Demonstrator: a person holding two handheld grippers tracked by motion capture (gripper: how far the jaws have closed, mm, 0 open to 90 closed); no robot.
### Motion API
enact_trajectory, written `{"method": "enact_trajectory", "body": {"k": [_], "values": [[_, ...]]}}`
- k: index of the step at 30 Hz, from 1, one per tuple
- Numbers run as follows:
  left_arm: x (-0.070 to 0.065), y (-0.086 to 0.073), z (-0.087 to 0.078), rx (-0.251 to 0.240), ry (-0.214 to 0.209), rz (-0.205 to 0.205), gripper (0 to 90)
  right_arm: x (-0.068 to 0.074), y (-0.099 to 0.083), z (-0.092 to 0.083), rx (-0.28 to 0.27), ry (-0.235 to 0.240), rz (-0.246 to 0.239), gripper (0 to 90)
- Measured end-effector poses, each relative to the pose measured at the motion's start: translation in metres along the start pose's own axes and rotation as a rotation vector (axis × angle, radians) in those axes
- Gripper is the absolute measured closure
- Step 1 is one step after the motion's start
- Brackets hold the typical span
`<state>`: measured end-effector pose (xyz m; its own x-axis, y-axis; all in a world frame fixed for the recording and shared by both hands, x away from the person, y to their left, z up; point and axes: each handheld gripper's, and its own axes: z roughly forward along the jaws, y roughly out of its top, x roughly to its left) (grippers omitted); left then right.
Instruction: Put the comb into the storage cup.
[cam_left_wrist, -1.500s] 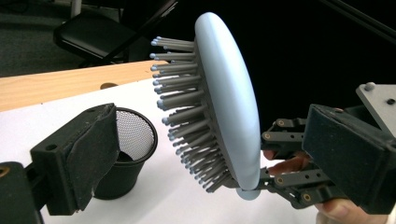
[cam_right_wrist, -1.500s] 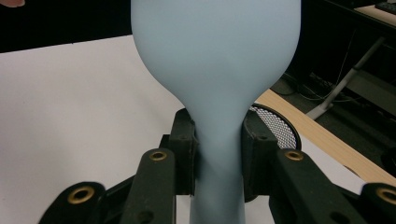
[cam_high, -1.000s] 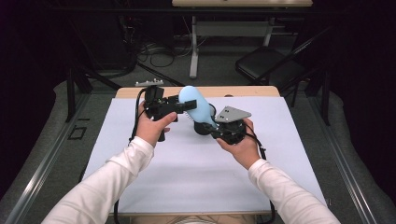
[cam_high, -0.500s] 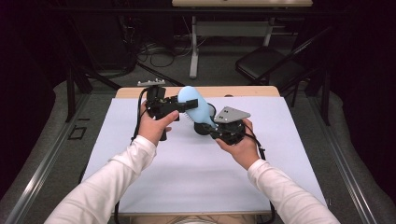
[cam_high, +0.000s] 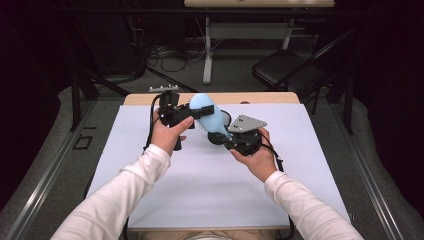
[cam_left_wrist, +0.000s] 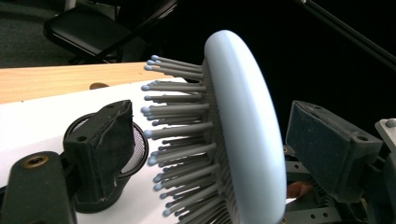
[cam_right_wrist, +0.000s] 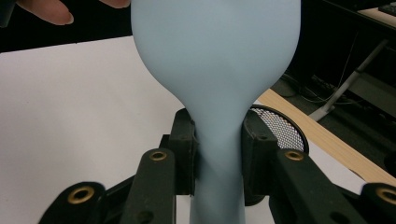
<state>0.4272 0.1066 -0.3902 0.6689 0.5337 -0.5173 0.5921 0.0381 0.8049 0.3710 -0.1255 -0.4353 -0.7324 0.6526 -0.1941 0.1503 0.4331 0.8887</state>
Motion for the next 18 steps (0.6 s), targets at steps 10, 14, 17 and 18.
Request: {"method": "enact_trajectory", "body": {"k": [10, 14, 17, 18], "values": [[0.0014, -0.0012, 0.0006, -0.002, 0.012, -0.007, 18.9, 0.0006, -0.0009, -0.0002, 0.003, 0.002, -0.006, 69.8], [0.0026, -0.0018, 0.0003, -0.007, 0.009, -0.009, 21.8, 0.0014, -0.0009, 0.0003, 0.002, -0.001, -0.007, 69.7], [0.0026, -0.0018, -0.0007, -0.015, 0.010, -0.009, 23.4, 0.0017, -0.0011, 0.0009, 0.003, 0.001, -0.009, 69.7], [0.0026, -0.0019, -0.0006, -0.018, 0.010, -0.014, 23.5, 0.0017, -0.0012, 0.0010, 0.005, 0.002, -0.010, 69.7]]}}
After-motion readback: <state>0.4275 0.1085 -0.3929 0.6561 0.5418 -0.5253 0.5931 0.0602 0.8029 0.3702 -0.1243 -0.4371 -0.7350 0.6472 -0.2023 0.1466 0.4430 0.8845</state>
